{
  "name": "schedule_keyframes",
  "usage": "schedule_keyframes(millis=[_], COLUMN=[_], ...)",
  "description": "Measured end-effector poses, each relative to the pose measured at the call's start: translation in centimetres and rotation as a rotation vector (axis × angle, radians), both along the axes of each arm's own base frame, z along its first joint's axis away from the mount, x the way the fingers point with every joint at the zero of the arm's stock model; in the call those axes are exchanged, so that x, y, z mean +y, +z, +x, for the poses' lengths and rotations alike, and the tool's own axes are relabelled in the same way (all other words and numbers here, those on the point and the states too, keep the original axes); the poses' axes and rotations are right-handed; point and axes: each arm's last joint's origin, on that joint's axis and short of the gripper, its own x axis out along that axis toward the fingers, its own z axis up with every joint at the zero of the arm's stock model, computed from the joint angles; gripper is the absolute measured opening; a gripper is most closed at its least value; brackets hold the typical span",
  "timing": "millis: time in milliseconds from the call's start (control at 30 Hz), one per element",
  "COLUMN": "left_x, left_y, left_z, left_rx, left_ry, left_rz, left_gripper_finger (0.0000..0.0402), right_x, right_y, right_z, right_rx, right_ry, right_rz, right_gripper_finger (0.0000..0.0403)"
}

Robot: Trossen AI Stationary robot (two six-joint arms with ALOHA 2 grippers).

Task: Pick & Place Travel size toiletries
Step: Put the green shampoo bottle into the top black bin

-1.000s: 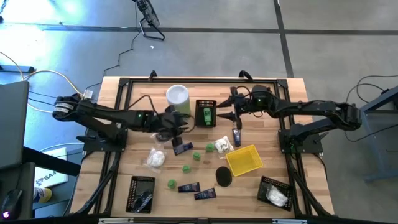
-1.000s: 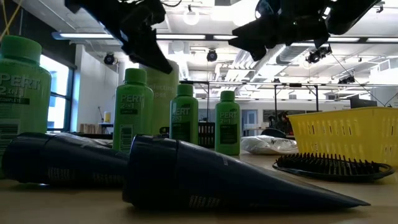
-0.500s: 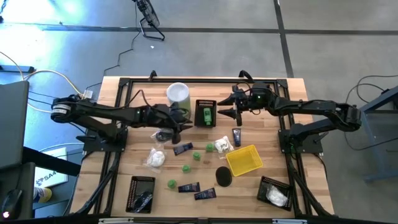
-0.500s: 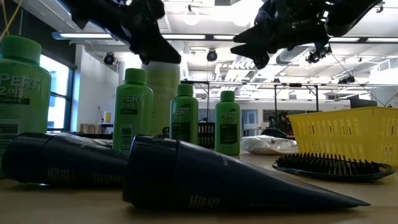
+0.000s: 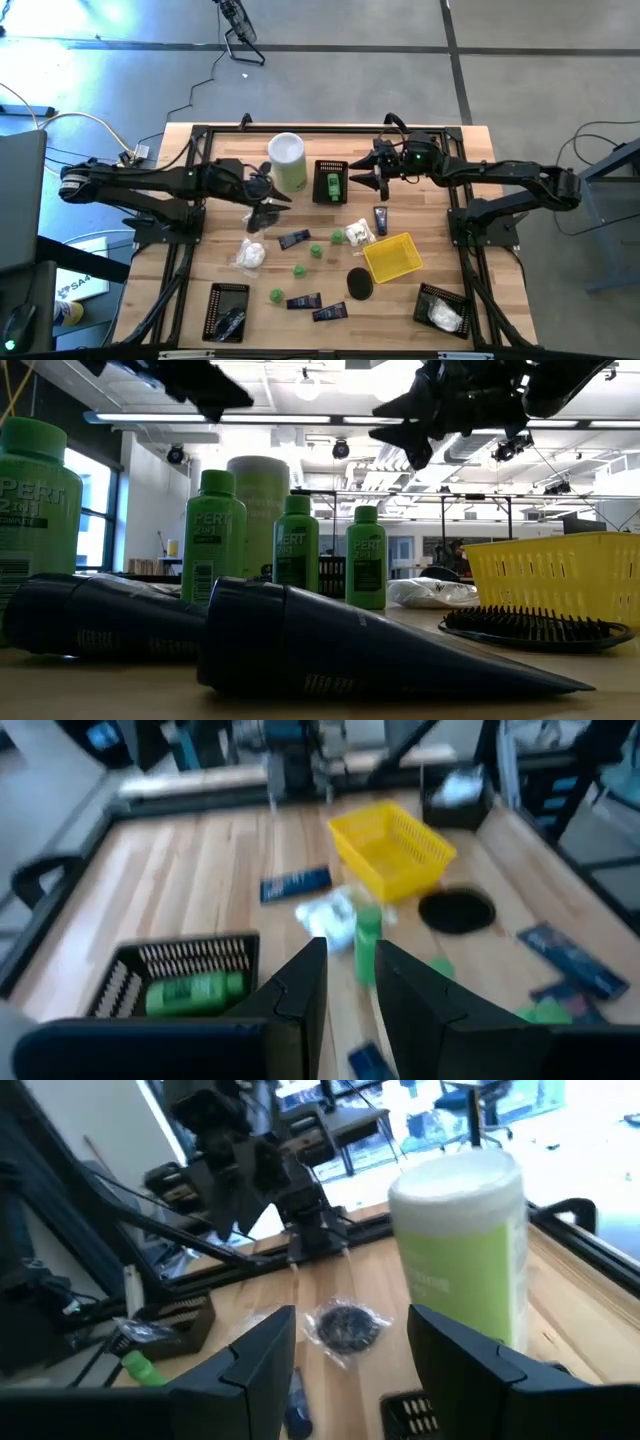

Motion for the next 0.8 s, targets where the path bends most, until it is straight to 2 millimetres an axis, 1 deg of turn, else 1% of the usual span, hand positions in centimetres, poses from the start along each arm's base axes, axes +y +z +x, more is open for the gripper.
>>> schedule_keyframes(millis=[33, 133, 233, 367, 467, 600, 700, 800], left_x=[0.0, -0.1, -0.2, -0.3, -0.4, -0.6, -0.7, -0.7], left_y=[0.1, -0.7, -2.2, -3.6, -3.9, -3.9, -3.7, -3.6], left_z=[-0.3, -1.7, -3.4, -5.7, -7.4, -9.4, -10.6, -11.4], left_rx=[-0.021, -0.049, -0.086, -0.179, -0.245, -0.335, -0.4, -0.44], left_ry=[0.0, -0.005, -0.004, 0.001, 0.004, -0.006, -0.011, -0.013], left_rz=[0.003, 0.003, -0.004, -0.019, -0.034, -0.057, -0.056, -0.054], left_gripper_finger=[0.0083, 0.0083, 0.0083, 0.0083, 0.0083, 0.0083, 0.0083, 0.0083], right_x=[0.3, 1.1, 1.8, 2.5, 2.9, 3.3, 3.5, 3.7], right_y=[0.0, 0.2, 0.2, 0.3, 0.4, 0.4, 0.3, 0.3], right_z=[0.1, 0.4, 0.6, 0.8, 0.9, 0.9, 1.0, 1.0], right_rx=[-0.005, -0.018, -0.026, -0.033, -0.042, -0.04, -0.038, -0.041], right_ry=[0.012, 0.046, 0.073, 0.101, 0.117, 0.131, 0.145, 0.156], right_rz=[-0.006, -0.018, -0.022, -0.025, -0.027, -0.035, -0.07, -0.1], right_gripper_finger=[0.0187, 0.0187, 0.0187, 0.0187, 0.0187, 0.0187, 0.0187, 0.0187])
